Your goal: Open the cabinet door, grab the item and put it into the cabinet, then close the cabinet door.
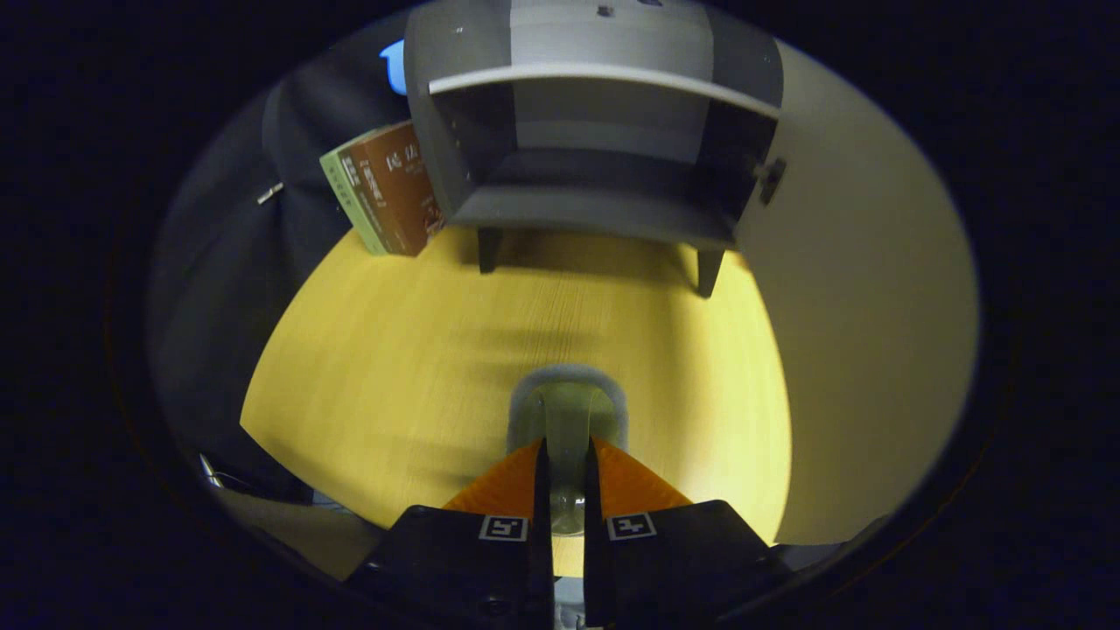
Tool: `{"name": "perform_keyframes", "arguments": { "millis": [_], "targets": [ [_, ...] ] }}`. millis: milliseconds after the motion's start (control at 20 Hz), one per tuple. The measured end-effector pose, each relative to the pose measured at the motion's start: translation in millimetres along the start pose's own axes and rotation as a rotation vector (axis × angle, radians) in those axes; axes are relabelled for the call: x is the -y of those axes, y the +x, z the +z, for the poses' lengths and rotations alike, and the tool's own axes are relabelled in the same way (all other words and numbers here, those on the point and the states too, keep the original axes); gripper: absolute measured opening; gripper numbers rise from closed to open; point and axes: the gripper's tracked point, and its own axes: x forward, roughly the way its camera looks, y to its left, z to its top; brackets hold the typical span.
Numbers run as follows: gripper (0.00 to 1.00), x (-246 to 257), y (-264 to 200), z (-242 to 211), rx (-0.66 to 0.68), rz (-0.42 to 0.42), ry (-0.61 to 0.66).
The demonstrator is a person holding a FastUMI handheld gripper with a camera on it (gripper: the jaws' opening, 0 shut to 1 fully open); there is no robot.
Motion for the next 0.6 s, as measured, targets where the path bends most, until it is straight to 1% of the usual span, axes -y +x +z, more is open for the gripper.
{"name": "perform_keyframes", "arguments": {
  "millis": [200, 350, 450, 600],
  "targets": [
    [0.18, 2.6, -42.0, 92.4, 0.199, 0.005, 0.004],
    [0.18, 10.7, -64.3, 142.9, 0.325, 0.003, -0.016],
    [0.18, 6.4, -73.6, 180.8, 0.392, 0.006, -0.034],
    [0.18, 2.6, -83.8, 219.9, 0.464, 0.017, -0.048]
  ]
}}
